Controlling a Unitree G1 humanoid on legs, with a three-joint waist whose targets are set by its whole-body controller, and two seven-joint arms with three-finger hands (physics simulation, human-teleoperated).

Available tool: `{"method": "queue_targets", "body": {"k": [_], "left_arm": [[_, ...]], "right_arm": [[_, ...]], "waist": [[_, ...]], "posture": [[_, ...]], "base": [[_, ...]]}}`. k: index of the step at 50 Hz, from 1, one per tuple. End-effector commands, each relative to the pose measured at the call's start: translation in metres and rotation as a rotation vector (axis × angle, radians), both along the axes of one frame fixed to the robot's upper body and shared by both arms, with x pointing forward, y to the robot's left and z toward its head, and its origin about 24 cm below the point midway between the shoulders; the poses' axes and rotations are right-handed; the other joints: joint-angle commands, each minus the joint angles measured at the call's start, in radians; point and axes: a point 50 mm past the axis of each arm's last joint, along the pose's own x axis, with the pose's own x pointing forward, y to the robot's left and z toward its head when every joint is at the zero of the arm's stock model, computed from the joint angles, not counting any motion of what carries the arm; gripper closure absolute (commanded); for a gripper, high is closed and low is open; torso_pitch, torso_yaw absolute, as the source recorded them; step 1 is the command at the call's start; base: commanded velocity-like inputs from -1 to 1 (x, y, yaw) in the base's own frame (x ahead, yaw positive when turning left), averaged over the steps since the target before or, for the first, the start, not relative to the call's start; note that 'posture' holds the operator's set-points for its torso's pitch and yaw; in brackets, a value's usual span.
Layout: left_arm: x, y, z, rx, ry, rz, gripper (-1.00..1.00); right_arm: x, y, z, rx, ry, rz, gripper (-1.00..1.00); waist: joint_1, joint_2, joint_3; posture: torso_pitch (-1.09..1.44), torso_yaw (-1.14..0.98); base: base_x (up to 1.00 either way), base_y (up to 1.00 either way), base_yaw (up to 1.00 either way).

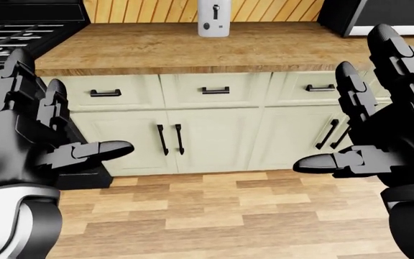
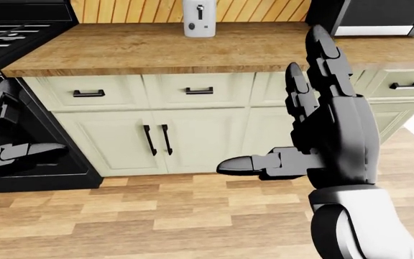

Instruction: Navigate to the microwave.

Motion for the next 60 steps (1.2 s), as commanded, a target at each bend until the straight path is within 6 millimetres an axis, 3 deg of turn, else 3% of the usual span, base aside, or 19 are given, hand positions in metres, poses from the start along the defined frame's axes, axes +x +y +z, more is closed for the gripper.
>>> {"method": "queue_targets", "body": {"k": [1, 3, 4, 6, 14, 18, 20, 21, 23, 32, 34, 36, 38, 41, 44, 46, 56, 59, 60], "left_arm": [[-0.004, -0.004, 0.010, 0.020, -0.069, -0.017, -1.00], [-0.003, -0.005, 0.008, 0.032, -0.067, -0.019, -1.00], [-0.003, -0.005, 0.008, 0.057, -0.070, -0.003, -1.00], [-0.003, -0.005, 0.008, 0.038, -0.067, -0.010, -1.00], [-0.002, -0.006, 0.004, 0.069, -0.067, -0.005, -1.00], [-0.002, -0.005, 0.004, 0.066, -0.067, 0.001, -1.00], [-0.002, -0.005, 0.004, 0.068, -0.067, -0.001, -1.00], [-0.002, -0.005, 0.003, 0.063, -0.065, -0.003, -1.00], [-0.002, -0.005, 0.004, 0.067, -0.066, -0.001, -1.00], [-0.001, -0.007, 0.003, 0.072, -0.070, -0.003, -1.00], [0.000, -0.009, 0.001, 0.075, -0.065, -0.009, -1.00], [-0.001, -0.009, 0.001, 0.082, -0.067, -0.008, -1.00], [-0.001, -0.009, 0.002, 0.079, -0.068, -0.010, -1.00], [0.000, -0.008, 0.001, 0.085, -0.068, -0.007, -1.00], [-0.001, -0.008, 0.000, 0.081, -0.065, -0.011, -1.00], [-0.002, -0.008, 0.001, 0.078, -0.065, -0.011, -1.00], [-0.001, -0.008, -0.001, 0.076, -0.063, -0.010, -1.00], [-0.001, -0.007, -0.002, 0.077, -0.062, -0.009, -1.00], [-0.001, -0.007, -0.002, 0.077, -0.062, -0.009, -1.00]], "right_arm": [[-0.002, -0.005, 0.008, 0.000, -0.056, -0.036, -1.00], [-0.001, -0.005, 0.006, 0.004, -0.054, -0.037, -1.00], [-0.001, -0.005, 0.005, 0.004, -0.053, -0.038, -1.00], [-0.001, -0.006, 0.006, 0.007, -0.052, -0.039, -1.00], [0.000, -0.005, 0.004, 0.002, -0.051, -0.044, -1.00], [0.001, -0.005, 0.001, 0.000, -0.045, -0.041, -1.00], [0.001, -0.005, 0.001, 0.001, -0.046, -0.041, -1.00], [0.001, -0.005, 0.001, 0.001, -0.046, -0.042, -1.00], [0.001, -0.005, 0.001, 0.002, -0.047, -0.041, -1.00], [0.000, -0.006, 0.002, -0.002, -0.046, -0.045, -1.00], [0.000, -0.005, 0.003, 0.002, -0.048, -0.041, -1.00], [0.001, -0.005, 0.002, 0.002, -0.046, -0.041, -1.00], [0.000, -0.006, 0.003, 0.004, -0.047, -0.041, -1.00], [0.001, -0.005, 0.001, 0.002, -0.044, -0.041, -1.00], [0.001, -0.005, 0.002, 0.000, -0.042, -0.039, -1.00], [0.001, -0.005, 0.001, 0.001, -0.041, -0.040, -1.00], [0.001, -0.006, -0.002, 0.000, -0.039, -0.042, -1.00], [0.001, -0.006, -0.003, 0.000, -0.038, -0.043, -1.00], [0.001, -0.006, -0.003, 0.000, -0.038, -0.045, -1.00]], "waist": [[-0.003, -0.004, -0.012], [-0.003, -0.041, -0.002], [-0.005, -0.013, -0.001], [-0.005, -0.029, -0.005], [-0.003, -0.015, -0.005], [-0.014, 0.051, -0.007], [-0.011, 0.131, -0.033], [-0.004, 0.068, -0.014], [0.000, 0.074, -0.012], [-0.002, -0.012, -0.003], [-0.002, -0.047, -0.008], [-0.015, -0.028, -0.006], [-0.011, -0.045, -0.016], [-0.012, -0.028, -0.015], [-0.017, 0.020, 0.001], [-0.016, 0.106, -0.025], [-0.005, -0.007, 0.001], [-0.007, -0.074, -0.013], [-0.021, -0.035, -0.003]], "posture": [[0.00, 0.00], [0.00, 0.00], [0.00, 0.00], [0.00, 0.00], [0.00, 0.00], [0.00, 0.00], [0.00, 0.00], [0.00, 0.00], [0.00, 0.00], [0.00, 0.00], [0.00, 0.00], [0.00, 0.00], [0.00, 0.00], [0.00, 0.00], [0.00, 0.00], [0.00, 0.00], [0.00, 0.00], [0.00, 0.00], [0.00, 0.00]], "base": [[0.00, 0.10, 0.00], [0.00, 0.11, 0.00], [0.00, 0.10, 0.00], [0.00, 0.11, 0.00], [0.00, 0.30, 0.00], [0.00, 0.39, 0.00], [0.00, 0.40, 0.00], [0.00, 0.39, 0.00], [0.00, 0.39, 0.00], [0.00, 0.40, 0.00], [0.00, 0.39, 0.00], [0.00, 0.39, 0.00], [0.00, 0.39, 0.00], [0.00, 0.40, 0.00], [0.00, 0.40, 0.00], [0.00, 0.39, 0.00], [0.00, 0.40, 0.00], [0.00, 0.40, 0.00], [0.00, 0.40, 0.00]]}}
